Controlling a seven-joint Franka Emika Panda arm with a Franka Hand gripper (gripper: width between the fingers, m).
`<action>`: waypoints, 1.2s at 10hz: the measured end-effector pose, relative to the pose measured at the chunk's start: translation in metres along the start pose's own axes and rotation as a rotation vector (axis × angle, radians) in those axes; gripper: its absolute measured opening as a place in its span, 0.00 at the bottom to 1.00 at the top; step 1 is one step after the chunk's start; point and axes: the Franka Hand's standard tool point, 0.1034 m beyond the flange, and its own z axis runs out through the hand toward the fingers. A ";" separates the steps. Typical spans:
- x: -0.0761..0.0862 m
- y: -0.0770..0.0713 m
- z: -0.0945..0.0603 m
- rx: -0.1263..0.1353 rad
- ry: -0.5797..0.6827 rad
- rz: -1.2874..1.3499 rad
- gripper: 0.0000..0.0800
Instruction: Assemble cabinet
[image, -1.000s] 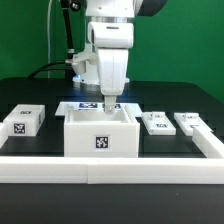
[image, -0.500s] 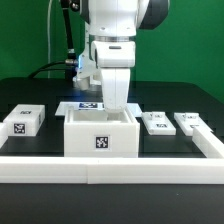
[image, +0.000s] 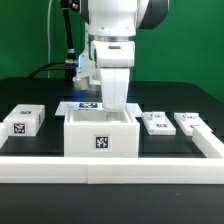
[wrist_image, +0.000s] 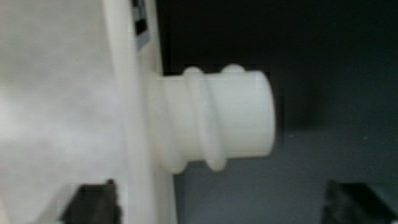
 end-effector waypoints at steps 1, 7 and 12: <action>0.000 0.000 0.000 0.000 0.000 0.000 0.52; -0.001 0.001 -0.001 -0.006 0.000 0.002 0.04; 0.003 0.024 -0.001 -0.007 0.002 -0.010 0.04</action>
Offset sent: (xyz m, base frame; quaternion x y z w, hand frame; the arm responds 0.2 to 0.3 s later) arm 0.0000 0.0000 0.0000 0.0000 0.0000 0.0000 1.0000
